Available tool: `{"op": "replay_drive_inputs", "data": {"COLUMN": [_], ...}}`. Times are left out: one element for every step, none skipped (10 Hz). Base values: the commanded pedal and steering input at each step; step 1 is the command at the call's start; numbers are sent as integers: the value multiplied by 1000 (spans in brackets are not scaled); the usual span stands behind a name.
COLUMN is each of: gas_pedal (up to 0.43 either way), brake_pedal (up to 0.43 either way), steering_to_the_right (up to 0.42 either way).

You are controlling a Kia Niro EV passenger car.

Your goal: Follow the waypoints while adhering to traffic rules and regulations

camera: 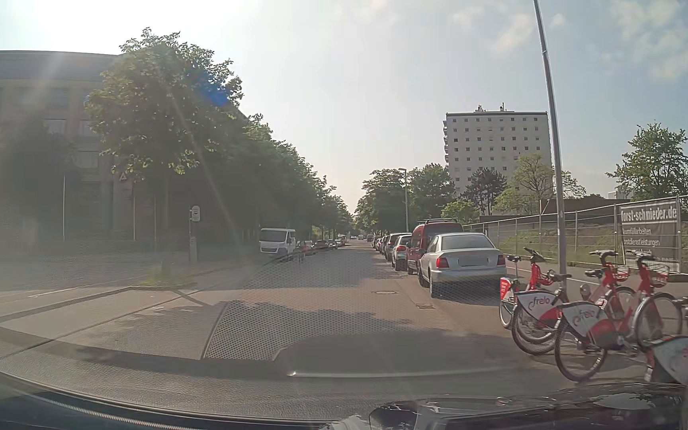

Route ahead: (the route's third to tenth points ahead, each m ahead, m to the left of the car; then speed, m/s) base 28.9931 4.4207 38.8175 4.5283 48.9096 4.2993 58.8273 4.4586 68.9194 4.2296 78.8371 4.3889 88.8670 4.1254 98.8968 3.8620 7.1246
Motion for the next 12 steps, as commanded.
{"op": "replay_drive_inputs", "data": {"gas_pedal": [59, 59, 59, 59, 59, 59, 59, 59, 59, 59, 59, 59], "brake_pedal": [0, 0, 0, 0, 0, 0, 0, 0, 0, 0, 0, 0], "steering_to_the_right": [-4, -5, -5, -4, -4, -3, -3, -3, -2, -2, -2, -2]}}
